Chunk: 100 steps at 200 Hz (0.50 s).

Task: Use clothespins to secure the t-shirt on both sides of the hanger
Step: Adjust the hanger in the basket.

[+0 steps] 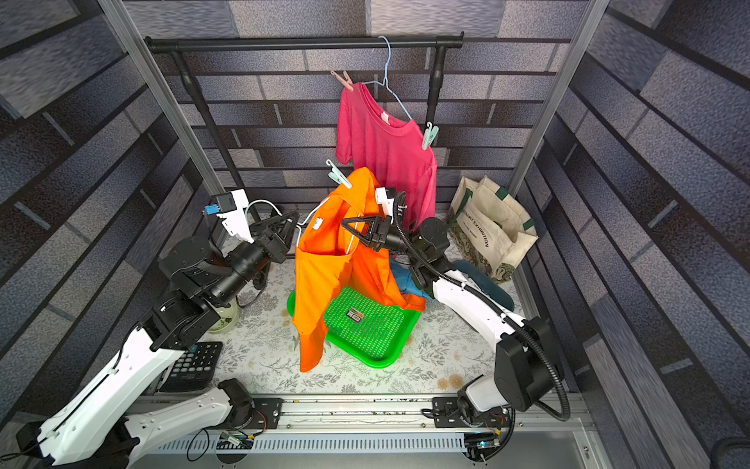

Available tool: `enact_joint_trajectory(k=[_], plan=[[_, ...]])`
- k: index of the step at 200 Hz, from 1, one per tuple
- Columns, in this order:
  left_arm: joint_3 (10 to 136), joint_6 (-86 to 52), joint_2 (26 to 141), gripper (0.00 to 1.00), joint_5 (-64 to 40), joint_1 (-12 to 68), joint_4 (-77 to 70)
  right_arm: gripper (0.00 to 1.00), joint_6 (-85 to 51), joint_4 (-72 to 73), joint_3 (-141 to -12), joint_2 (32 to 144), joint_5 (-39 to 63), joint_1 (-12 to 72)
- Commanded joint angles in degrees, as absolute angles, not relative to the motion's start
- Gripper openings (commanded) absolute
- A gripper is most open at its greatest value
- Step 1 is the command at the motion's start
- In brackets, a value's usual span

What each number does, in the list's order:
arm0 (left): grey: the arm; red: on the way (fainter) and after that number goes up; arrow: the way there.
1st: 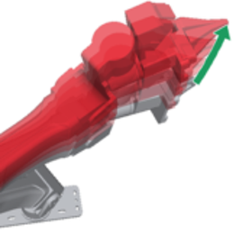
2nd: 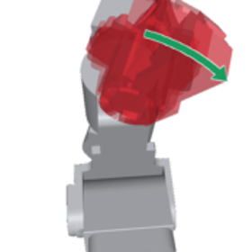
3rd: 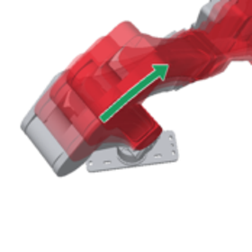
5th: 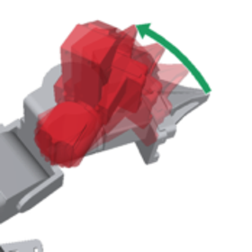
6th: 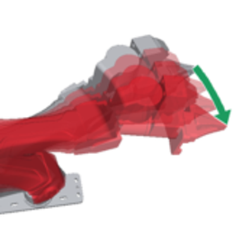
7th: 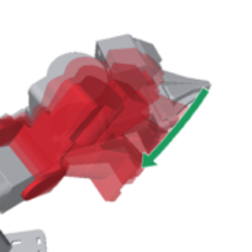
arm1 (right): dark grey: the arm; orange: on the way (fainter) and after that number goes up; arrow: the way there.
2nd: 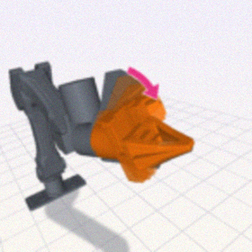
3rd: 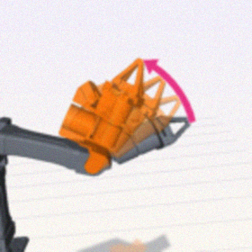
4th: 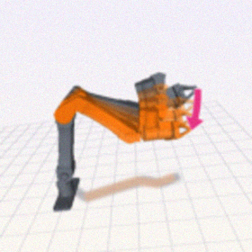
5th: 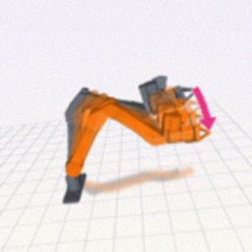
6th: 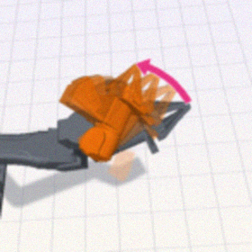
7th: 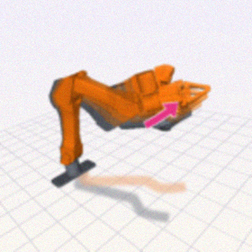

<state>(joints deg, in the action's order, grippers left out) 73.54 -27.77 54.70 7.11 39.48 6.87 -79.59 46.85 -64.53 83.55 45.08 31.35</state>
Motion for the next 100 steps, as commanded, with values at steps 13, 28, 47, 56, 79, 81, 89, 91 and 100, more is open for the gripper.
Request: enact_joint_trajectory(k=[13,28,47,56,79,81,89,91,100], plan=[[76.5,-28.4,54.9,0.08,10.4,39.0,4.4,0.24,-73.6,40.9,-63.9,80.1,45.1,31.1],[76.9,-28.0,55.0,0.05,10.7,38.9,4.6,0.34,-70.6,36.9,-64.0,79.0,44.9,31.1],[77.2,-27.6,55.1,0.01,11.4,38.8,4.8,0.54,-66.9,31.6,-63.9,77.1,44.2,31.1],[77.5,-27.3,55.2,0.0,11.9,38.8,4.9,0.61,-64.7,28.7,-63.7,75.9,43.7,31.2],[78.1,-26.6,55.4,0.0,15.0,38.9,5.4,0.74,-58.1,18.5,-62.9,71.9,41.1,31.7],[78.2,-26.5,55.4,0.0,15.4,38.9,5.4,0.74,-57.5,17.6,-62.9,71.5,40.8,31.8],[78.2,-26.4,55.5,0.0,17.6,38.9,5.7,0.77,-54.8,13.7,-63.0,70.2,39.4,32.6],[78.3,-26.4,55.5,0.0,18.3,38.9,5.7,0.77,-54.0,12.6,-63.0,69.8,39.0,32.8],[78.4,-26.6,55.6,0.0,21.3,39.0,6.1,0.77,-51.3,8.1,-63.3,68.3,36.7,34.0]])
